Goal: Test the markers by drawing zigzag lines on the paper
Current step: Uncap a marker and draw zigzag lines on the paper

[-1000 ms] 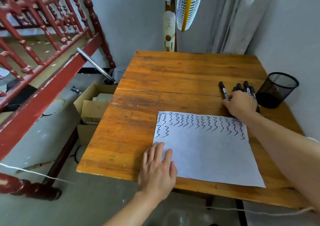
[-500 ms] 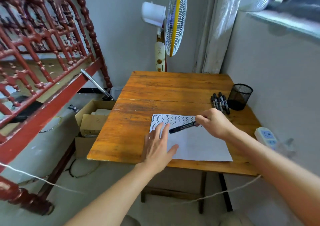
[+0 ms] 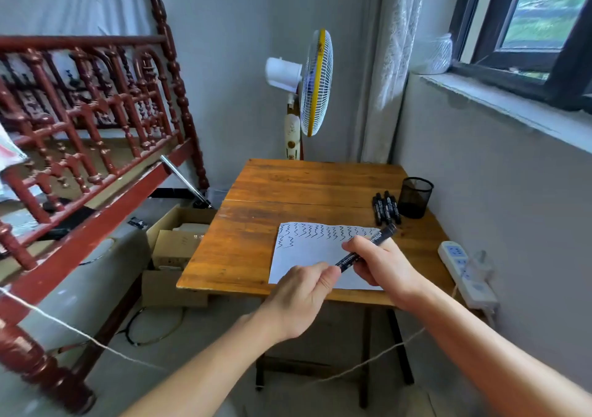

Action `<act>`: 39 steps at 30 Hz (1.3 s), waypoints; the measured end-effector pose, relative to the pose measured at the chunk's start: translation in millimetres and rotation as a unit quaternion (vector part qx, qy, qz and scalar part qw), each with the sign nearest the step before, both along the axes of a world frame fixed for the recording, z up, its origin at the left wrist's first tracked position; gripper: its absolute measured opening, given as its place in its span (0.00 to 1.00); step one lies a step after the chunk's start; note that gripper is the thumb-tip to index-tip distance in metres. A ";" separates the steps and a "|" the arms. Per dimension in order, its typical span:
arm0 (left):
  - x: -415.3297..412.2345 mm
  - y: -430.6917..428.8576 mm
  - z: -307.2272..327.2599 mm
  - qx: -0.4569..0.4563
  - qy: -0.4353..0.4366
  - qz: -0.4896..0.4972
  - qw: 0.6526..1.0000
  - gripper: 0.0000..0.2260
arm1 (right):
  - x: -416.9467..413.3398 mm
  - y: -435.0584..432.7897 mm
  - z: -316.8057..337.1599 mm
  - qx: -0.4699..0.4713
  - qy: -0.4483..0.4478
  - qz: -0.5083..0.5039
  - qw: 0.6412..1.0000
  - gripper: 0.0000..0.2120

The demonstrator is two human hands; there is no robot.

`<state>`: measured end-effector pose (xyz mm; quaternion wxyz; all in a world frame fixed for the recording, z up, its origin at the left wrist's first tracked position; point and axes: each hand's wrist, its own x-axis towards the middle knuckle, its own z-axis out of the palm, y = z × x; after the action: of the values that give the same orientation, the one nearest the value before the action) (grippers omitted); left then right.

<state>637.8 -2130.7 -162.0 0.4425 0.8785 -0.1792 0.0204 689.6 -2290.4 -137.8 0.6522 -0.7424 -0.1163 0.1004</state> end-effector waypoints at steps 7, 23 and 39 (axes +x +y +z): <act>-33.2 1.4 20.7 -0.216 0.248 -0.110 0.938 0.19 | -28.1 2.1 3.0 0.074 0.000 0.011 0.997 0.13; -13.0 5.8 19.0 -0.059 0.075 -0.081 0.992 0.20 | -17.0 -2.1 0.3 0.085 -0.029 0.011 0.996 0.16; 41.3 33.8 -12.9 0.155 -0.025 -0.007 0.988 0.14 | 43.3 1.2 -23.0 0.136 0.048 -0.060 0.988 0.18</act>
<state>679.1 -2096.9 -174.9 0.2968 0.9342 -0.1976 0.0110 733.0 -2289.3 -160.8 0.7564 -0.6470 -0.0527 0.0802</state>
